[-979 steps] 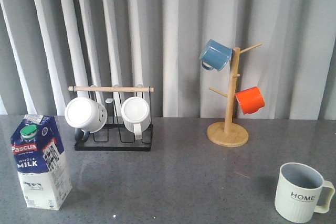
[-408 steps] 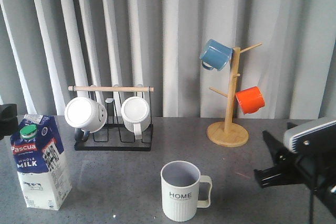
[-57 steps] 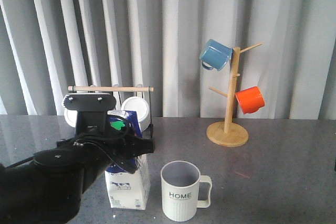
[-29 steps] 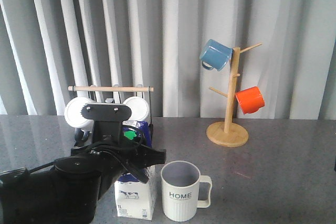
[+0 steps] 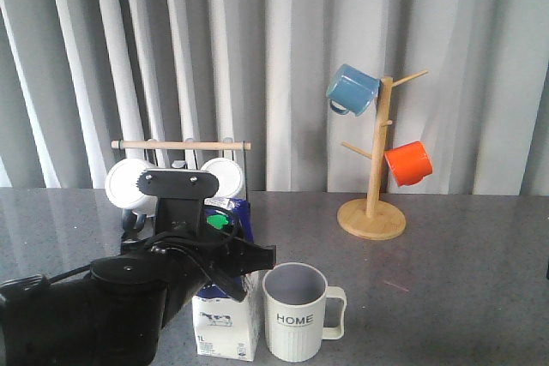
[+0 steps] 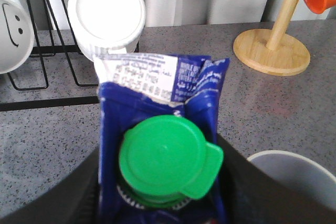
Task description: Place milk next to cup
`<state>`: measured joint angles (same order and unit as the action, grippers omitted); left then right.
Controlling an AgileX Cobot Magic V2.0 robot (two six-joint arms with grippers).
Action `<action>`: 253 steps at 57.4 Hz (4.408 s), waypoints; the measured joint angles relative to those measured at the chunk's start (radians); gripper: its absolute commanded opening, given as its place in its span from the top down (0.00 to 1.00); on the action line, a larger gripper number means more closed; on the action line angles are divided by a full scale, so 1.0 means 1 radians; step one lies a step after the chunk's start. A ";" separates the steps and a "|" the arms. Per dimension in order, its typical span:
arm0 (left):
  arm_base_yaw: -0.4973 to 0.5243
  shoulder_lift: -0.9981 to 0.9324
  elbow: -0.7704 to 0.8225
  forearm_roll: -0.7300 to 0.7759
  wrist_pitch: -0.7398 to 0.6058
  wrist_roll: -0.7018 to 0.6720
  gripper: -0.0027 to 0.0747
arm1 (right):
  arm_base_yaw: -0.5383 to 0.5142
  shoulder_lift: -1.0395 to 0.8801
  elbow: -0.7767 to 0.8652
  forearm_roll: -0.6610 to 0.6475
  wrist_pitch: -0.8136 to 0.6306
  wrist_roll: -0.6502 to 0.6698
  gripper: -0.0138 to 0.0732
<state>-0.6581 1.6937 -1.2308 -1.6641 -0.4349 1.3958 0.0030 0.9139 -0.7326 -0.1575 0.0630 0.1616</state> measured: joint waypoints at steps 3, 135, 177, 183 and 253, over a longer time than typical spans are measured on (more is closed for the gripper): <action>0.000 0.000 -0.001 0.000 0.006 0.000 0.80 | 0.000 0.000 0.000 0.000 0.000 0.000 0.85; 0.000 -0.406 -0.007 -0.006 0.065 0.066 0.97 | 0.000 0.000 0.000 0.000 0.000 0.000 0.85; 0.027 -0.419 0.045 1.851 0.696 -1.777 0.97 | 0.000 0.000 0.000 0.000 0.000 0.000 0.85; 0.064 -0.445 0.102 1.971 0.744 -1.928 0.97 | 0.000 0.000 0.000 0.000 0.000 0.000 0.85; 0.544 -1.581 1.254 1.973 0.358 -1.642 0.97 | 0.000 0.000 0.000 0.000 0.000 0.000 0.85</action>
<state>-0.1139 0.1128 0.0235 0.3088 -0.0766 -0.2462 0.0030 0.9139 -0.7326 -0.1575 0.0630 0.1616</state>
